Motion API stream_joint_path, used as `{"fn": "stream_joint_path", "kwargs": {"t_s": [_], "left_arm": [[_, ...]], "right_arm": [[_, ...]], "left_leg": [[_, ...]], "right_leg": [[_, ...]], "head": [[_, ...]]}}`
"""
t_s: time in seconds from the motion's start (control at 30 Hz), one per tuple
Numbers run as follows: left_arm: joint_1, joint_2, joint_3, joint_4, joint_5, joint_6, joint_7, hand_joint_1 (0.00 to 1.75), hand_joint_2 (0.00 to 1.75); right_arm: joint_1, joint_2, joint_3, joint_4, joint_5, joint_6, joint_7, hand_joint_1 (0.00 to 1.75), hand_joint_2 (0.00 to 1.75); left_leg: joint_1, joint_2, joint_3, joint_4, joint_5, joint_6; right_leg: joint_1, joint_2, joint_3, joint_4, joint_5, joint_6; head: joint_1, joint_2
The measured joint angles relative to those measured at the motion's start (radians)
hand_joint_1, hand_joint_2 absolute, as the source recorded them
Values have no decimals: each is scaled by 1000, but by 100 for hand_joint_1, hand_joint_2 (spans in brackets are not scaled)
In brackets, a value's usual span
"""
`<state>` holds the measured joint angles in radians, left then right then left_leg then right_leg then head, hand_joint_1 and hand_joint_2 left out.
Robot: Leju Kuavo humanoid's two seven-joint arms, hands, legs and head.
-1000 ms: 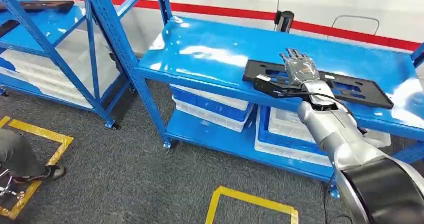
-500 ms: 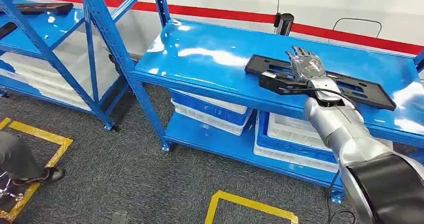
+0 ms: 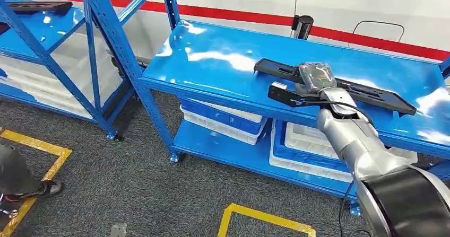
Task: Take the parts from the cabinet and place them on the table.
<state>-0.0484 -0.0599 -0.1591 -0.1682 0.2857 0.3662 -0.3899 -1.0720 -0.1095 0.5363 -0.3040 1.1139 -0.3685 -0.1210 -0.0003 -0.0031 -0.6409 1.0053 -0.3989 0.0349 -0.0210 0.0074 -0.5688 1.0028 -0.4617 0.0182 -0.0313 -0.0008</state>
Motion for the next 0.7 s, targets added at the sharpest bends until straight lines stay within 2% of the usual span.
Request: {"fn": "stream_joint_path", "kwargs": {"t_s": [0.03, 0.07, 0.13, 0.17, 0.2, 0.23, 0.27, 0.3, 0.33, 0.37, 0.4, 0.47, 0.5, 0.53, 0.57, 0.6, 0.63, 0.67, 0.7], "left_arm": [[0, -8, 7, 0, 8, 32, -47, 0, 175], [0, -10, 10, 0, 8, 37, -55, 0, 175], [-1, -15, 14, 0, 1, 81, -91, 0, 175], [-1, -16, 14, 0, -5, 105, -111, 0, 175], [0, -20, 14, 0, -7, 119, -125, 0, 175], [1, -22, 14, 0, -10, 130, -135, 0, 175], [0, -25, 15, 0, -14, 153, -155, 0, 175], [0, -28, 15, 0, -12, 169, -177, 0, 175], [0, -28, 19, 0, -1, 167, -205, 0, 175], [-1, -28, 27, 0, 17, 154, -233, 0, 175], [0, -28, 37, 0, 34, 137, -258, 0, 175], [1, -27, 55, 0, 51, 112, -287, 0, 175], [1, -23, 61, 0, 54, 112, -292, 0, 175], [2, -23, 66, 0, 61, 117, -294, 0, 175], [2, -24, 74, 0, 62, 120, -295, 0, 175], [2, -24, 80, 0, 64, 123, -295, 0, 175], [2, -24, 83, 0, 66, 125, -295, 0, 175], [2, -24, 85, 0, 66, 127, -295, 0, 175], [2, -25, 87, 0, 66, 127, -295, 0, 175]], "right_arm": [[-6, 7, -9, -19, -11, -12, -72, 173, 175], [-9, 10, -10, -20, -13, -12, -80, 171, 175], [-2, 11, -11, -21, -22, -22, -105, 173, 175], [2, 11, -12, -22, -28, -30, -119, 175, 175], [4, 10, -13, -26, -34, -36, -134, 175, 175], [4, 10, -15, -30, -45, -43, -149, 175, 175], [4, 13, -19, -41, -64, -52, -176, 175, 175], [2, 13, -24, -55, -88, -53, -206, 171, 175], [1, 13, -31, -74, -121, -53, -240, 173, 175], [2, 12, -38, -102, -163, -44, -274, 173, 175], [6, 10, -42, -142, -206, -22, -298, 173, 175], [14, -8, -42, -240, -289, 16, -314, 173, 175], [15, -15, -42, -295, -313, 25, -314, 173, 175], [16, -21, -42, -339, -327, 29, -314, 173, 175], [16, -26, -42, -378, -335, 30, -313, 173, 175], [17, -29, -41, -411, -339, 31, -313, 173, 175], [20, -32, -40, -433, -341, 32, -312, 173, 175], [24, -33, -39, -451, -343, 33, -309, 173, 175], [32, -35, -39, -466, -343, 33, -308, 173, 175]], "left_leg": [[1, 3, 34, -40, 7, 23], [1, 3, 37, -41, 8, 31], [-1, -1, 39, -41, 5, 35], [-2, -3, 39, -40, 4, 36], [-2, -6, 40, -39, 2, 36], [-3, -8, 42, -38, 0, 34], [-2, -10, 43, -34, -4, 31], [-2, -11, 45, -27, -8, 26], [-3, -12, 41, -19, -15, 21], [-14, -11, 31, 2, -27, 15], [-11, -11, 31, 2, -29, 11], [-6, -11, 30, 0, -29, 5], [-4, -12, 26, 5, -36, 0], [-3, -9, 20, 26, -52, -10], [2, -7, -1, 72, -80, -19], [9, -4, -40, 154, -122, -27], [12, -4, -79, 230, -151, -33], [15, -3, -111, 286, -167, -37], [17, -2, -127, 307, -161, -39]], "right_leg": [[3, -4, -5, 19, -21, 17], [2, -4, -35, 80, -50, 8], [2, -4, -128, 248, -109, -2], [3, -4, -162, 304, -118, 1], [3, -4, -173, 312, -110, 7], [2, -4, -159, 270, -80, 18], [2, -4, -122, 184, -38, 30], [1, -4, -79, 92, -1, 38], [0, -4, -46, 20, 23, 39], [4, -4, -34, 0, 31, 28], [1, -4, -39, 5, 32, 21], [7, -4, -39, 5, 29, 11], [-11, -5, -33, -2, 34, 3], [-9, -5, -32, -2, 33, 0], [-11, -6, -31, -1, 32, -4], [-10, -6, -31, -1, 31, -5], [-10, -6, -30, -1, 30, -6], [-10, -5, -29, -1, 29, -7], [-10, -5, -27, -1, 27, -8]], "head": [[4, 0], [5, 0], [5, 0], [5, 0], [6, 0], [6, 0], [6, 0], [7, 0], [7, 0], [8, 0], [4, 0], [4, 0], [5, 0], [3, 0], [-5, 0], [-5, 0], [-4, 0], [-5, 0], [-5, 0]]}}
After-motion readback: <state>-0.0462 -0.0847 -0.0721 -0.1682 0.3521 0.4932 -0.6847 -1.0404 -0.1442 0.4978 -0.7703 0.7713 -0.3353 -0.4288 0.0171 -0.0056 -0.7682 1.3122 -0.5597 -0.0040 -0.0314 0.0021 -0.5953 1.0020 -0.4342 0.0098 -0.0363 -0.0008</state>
